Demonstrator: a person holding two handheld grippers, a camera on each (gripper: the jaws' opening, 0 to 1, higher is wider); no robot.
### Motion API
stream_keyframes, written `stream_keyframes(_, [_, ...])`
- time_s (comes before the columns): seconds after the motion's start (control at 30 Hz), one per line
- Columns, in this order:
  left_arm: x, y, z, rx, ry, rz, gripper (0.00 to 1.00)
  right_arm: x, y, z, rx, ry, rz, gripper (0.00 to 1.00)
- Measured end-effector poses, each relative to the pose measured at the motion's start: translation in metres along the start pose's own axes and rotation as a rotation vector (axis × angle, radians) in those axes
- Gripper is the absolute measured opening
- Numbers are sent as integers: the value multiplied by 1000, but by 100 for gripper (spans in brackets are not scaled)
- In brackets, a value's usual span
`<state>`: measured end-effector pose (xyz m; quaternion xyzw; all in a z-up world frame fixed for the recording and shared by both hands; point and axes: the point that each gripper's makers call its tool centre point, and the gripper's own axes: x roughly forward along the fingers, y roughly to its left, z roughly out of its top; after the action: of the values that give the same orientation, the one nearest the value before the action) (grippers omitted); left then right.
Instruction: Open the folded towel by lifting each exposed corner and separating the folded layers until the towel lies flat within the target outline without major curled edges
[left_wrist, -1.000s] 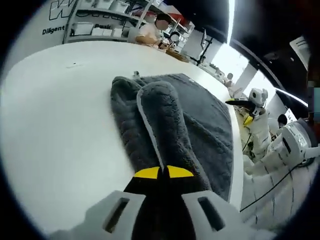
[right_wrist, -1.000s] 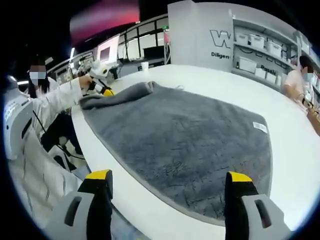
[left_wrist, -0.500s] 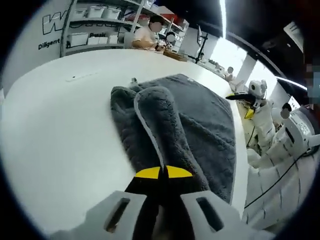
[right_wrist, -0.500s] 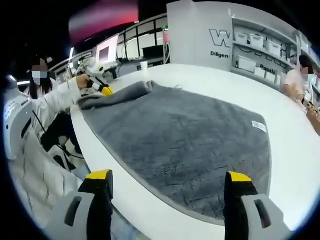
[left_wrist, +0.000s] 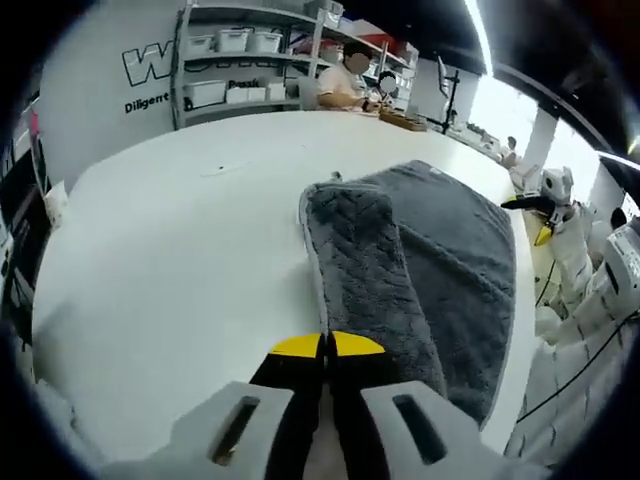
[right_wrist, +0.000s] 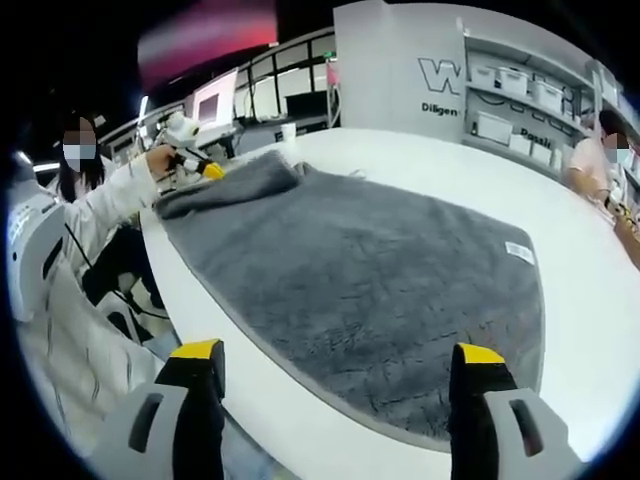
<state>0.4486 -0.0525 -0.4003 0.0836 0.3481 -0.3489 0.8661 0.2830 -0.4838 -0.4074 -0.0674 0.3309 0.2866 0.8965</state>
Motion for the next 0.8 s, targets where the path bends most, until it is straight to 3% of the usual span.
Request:
stream_keyframes(0.17, [-8, 24, -3, -13, -13, 97, 1, 1, 1, 1, -2, 1, 1, 93])
stream_keyframes(0.33, [-11, 40, -7, -11, -18, 151, 1, 1, 2, 0, -5, 3, 3, 93])
stream_keyframes(0.43, [-14, 54, -12, 23, 7, 222, 1, 1, 2, 0, -4, 6, 3, 93])
stream_keyframes(0.57, [-14, 61, -15, 17, 9, 246, 1, 1, 2, 0, -4, 7, 1, 93])
stream_keyframes(0.8, [-16, 78, -30, 41, 68, 326, 1, 1, 2, 0, -8, 10, 2, 93])
